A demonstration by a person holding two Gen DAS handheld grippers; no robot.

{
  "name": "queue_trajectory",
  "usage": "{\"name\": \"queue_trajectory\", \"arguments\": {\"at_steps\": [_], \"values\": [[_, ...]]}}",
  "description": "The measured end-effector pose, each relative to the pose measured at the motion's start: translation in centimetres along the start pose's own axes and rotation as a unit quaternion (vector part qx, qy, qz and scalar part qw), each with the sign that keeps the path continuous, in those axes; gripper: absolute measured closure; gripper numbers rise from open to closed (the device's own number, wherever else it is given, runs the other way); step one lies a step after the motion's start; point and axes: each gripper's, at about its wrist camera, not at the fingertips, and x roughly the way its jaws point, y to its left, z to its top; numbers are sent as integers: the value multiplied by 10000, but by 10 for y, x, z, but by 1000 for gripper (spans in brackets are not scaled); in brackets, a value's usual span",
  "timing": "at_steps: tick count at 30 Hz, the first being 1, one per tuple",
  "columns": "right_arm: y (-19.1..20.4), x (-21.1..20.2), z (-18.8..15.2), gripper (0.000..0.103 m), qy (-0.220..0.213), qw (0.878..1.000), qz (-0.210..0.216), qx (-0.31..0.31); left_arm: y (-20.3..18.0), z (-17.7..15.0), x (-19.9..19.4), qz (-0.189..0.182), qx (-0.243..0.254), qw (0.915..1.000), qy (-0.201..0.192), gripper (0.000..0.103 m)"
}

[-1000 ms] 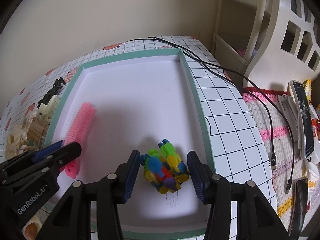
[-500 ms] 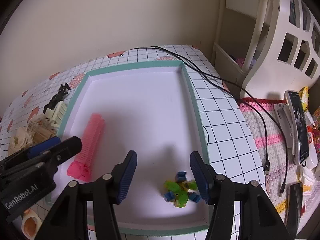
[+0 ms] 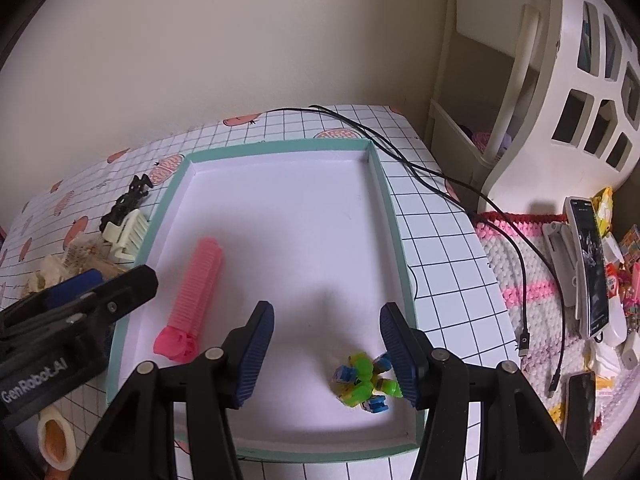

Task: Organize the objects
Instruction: 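Lift both tools out of the tray toward the items on the table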

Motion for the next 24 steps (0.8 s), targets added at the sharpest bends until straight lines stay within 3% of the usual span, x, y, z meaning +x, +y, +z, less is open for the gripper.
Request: {"name": "queue_trajectory", "arguments": {"at_steps": [5,9,18,24], "values": [[3,-2,1,31,-15,10000,14,-20,9,2,-3,154,-119,9998,-59,8],[6,-2,0,22,-17,10000,20,-55,16,2,-3,243,-181,9995,-58,5],[10,0,-2,4,51,10000,66,-30,20,2,-8,371,-174,9991,-124,4],[15,-1,-2,0,67,9999,86,-44,26,2,-12,421,-203,9988,-149,4]]}}
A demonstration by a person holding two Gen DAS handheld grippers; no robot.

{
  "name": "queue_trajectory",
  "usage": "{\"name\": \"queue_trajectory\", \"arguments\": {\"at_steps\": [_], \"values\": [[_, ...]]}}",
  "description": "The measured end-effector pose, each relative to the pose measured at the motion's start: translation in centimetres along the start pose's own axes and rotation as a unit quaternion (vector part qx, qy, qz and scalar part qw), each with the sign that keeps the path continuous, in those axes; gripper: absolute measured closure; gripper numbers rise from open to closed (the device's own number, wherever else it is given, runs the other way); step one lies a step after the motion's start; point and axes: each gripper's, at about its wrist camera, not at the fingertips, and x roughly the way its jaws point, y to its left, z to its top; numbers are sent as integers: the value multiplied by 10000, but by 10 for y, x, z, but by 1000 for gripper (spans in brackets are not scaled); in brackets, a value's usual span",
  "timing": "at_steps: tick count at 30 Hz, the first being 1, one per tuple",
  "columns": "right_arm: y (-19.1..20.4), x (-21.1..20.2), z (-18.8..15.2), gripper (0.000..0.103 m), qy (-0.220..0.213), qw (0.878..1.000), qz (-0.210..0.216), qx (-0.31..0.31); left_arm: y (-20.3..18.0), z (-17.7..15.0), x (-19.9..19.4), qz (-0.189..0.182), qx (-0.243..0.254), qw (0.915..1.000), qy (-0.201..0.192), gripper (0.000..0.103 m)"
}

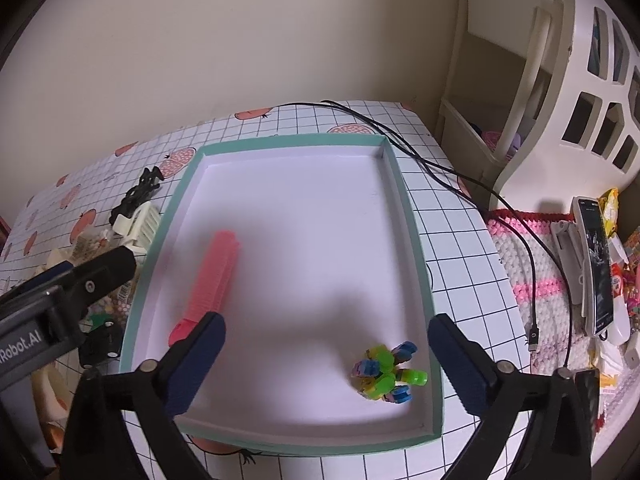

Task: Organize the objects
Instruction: 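Lift both tools out of the tray toward the items on the table, then grasp the cream lace cloth with the left tool while the right grasps the braided ring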

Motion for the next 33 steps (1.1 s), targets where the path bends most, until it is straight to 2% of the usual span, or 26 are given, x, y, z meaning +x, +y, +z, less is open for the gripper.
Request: {"name": "queue_trajectory", "arguments": {"at_steps": [7,12,15,24,33], "values": [[-3,0,1,0,47,9994,103,331,11,2,-7,64,-153,9998,-133,4],[-1,-9,6,0,-88,9988,86,471,28,4,-15,76,-352,9991,-239,4],[5,-11,10,0,-135,9985,159,499,45,7,-21,225,-498,9980,-312,4],[48,-13,14,0,-274,9985,388,277,105,9,-37,771,-865,9919,-520,4],[116,-9,11,0,-282,9958,759,-429,170,1,-49,1178,-1383,9810,-683,4]]}}
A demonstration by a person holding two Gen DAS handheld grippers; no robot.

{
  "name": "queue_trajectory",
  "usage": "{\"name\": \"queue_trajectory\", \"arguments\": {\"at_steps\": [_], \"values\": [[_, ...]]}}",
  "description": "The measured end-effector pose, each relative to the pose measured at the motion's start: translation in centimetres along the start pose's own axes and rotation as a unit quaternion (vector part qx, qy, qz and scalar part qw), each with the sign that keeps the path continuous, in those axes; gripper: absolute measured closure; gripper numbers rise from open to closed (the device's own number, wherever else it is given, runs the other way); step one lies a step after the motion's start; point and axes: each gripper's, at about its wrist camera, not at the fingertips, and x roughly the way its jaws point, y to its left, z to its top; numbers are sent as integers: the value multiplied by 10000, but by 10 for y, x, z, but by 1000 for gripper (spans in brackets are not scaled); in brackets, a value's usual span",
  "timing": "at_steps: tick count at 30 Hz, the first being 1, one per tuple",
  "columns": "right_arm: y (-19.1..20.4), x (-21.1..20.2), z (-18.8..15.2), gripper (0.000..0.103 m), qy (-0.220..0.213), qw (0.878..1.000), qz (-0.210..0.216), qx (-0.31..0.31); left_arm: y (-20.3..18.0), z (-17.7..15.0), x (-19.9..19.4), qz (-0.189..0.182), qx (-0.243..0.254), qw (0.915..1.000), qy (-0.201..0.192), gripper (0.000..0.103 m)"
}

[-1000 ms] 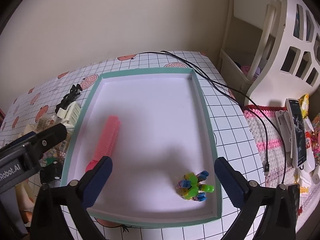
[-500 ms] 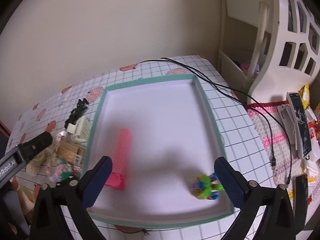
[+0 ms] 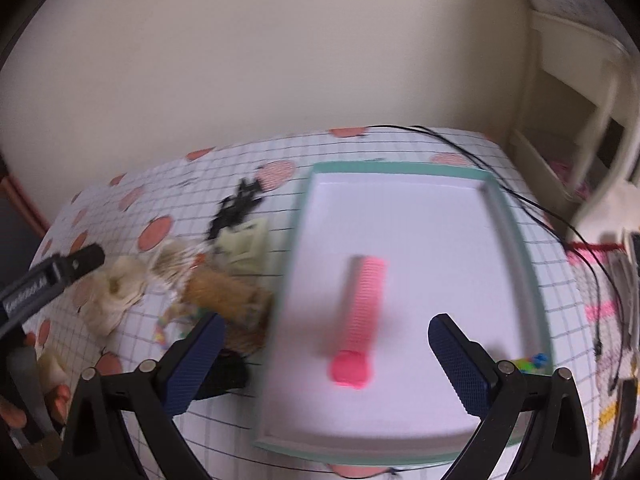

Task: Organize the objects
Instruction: 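Grasp the cream lace cloth with the left tool while the right grasps the braided ring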

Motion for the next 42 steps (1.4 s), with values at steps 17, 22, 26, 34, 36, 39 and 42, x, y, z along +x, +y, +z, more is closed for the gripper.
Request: {"name": "queue_trajectory", "arguments": {"at_steps": [17,22,26,34,36,39,42], "values": [[89,35,-18,13,264,9944,548,-862,65,-9,41,284,-512,9975,393,4],[89,39,-21,23,346,9942,523,-878,64,-11,49,341,-442,9974,449,4],[87,41,-21,34,372,9946,464,-854,61,-13,50,422,-336,9978,386,4],[80,43,-21,59,434,9949,514,-757,51,-16,56,374,-154,9981,458,4],[79,43,-21,60,427,9948,547,-739,48,-16,58,438,-76,9979,464,4],[77,43,-20,64,404,9950,572,-719,46,-17,60,539,2,9973,489,4],[75,42,-19,64,370,9951,614,-679,45,-17,62,617,28,9968,501,4]]}}
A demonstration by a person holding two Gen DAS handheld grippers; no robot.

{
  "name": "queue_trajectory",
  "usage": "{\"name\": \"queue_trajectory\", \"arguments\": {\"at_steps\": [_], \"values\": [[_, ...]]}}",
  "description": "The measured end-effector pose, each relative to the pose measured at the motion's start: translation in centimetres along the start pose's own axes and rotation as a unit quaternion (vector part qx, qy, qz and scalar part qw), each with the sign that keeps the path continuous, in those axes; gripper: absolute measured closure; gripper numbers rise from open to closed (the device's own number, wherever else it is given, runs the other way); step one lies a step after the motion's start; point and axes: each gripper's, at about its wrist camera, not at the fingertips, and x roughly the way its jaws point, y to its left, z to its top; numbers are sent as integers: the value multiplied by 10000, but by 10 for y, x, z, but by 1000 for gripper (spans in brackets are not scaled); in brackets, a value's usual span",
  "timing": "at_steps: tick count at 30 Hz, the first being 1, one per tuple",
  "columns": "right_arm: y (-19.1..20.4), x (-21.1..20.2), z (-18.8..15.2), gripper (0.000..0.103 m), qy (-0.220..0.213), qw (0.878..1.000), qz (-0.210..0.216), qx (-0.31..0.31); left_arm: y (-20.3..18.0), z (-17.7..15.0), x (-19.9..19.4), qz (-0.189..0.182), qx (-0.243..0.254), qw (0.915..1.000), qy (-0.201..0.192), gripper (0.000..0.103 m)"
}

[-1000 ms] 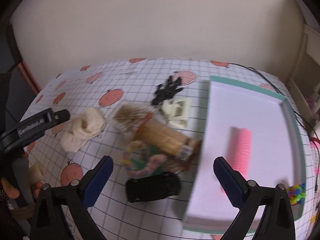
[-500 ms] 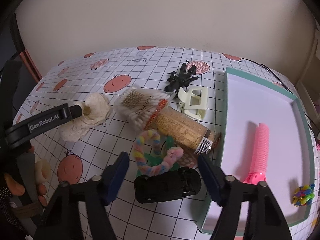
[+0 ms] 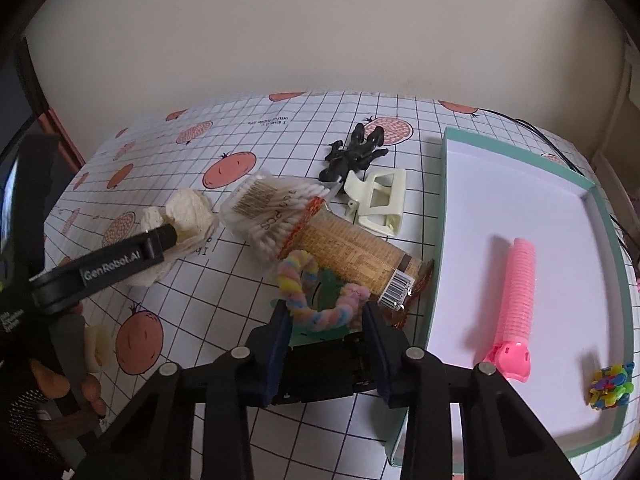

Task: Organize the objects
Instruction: 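Grasp the cream lace cloth with the left tool while the right grasps the braided ring, then carry the lace cloth and braided ring over the tray and lower them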

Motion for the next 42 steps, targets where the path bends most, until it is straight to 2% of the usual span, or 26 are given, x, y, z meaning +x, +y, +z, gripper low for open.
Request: {"name": "queue_trajectory", "arguments": {"at_steps": [14,17,19,20,22,24,31,36,42], "values": [[-7,-4,8,64,-276,9995,-141,-67,8,-1,9,-140,-276,9994,125,5],[-6,-6,11,64,-348,9993,-89,-116,7,0,10,-156,-264,9994,130,12],[-4,-7,13,72,-377,9991,-85,-190,7,0,11,-150,-260,9995,133,14],[-3,-6,13,80,-366,9991,-70,-207,7,0,11,-151,-257,9995,133,15],[-2,-4,13,91,-309,9992,-57,-239,7,0,11,-161,-259,9994,150,26],[-2,-4,12,94,-270,9993,-46,-262,7,0,12,-169,-241,9994,175,31],[-7,-9,11,95,-312,9994,94,-105,1,-1,11,-192,-113,9996,170,69],[-10,-18,14,95,-459,9988,147,-33,2,1,7,-184,-125,9997,92,80],[-15,-30,17,95,-706,9973,195,89,3,6,-7,-108,-141,9997,-147,82]]}}
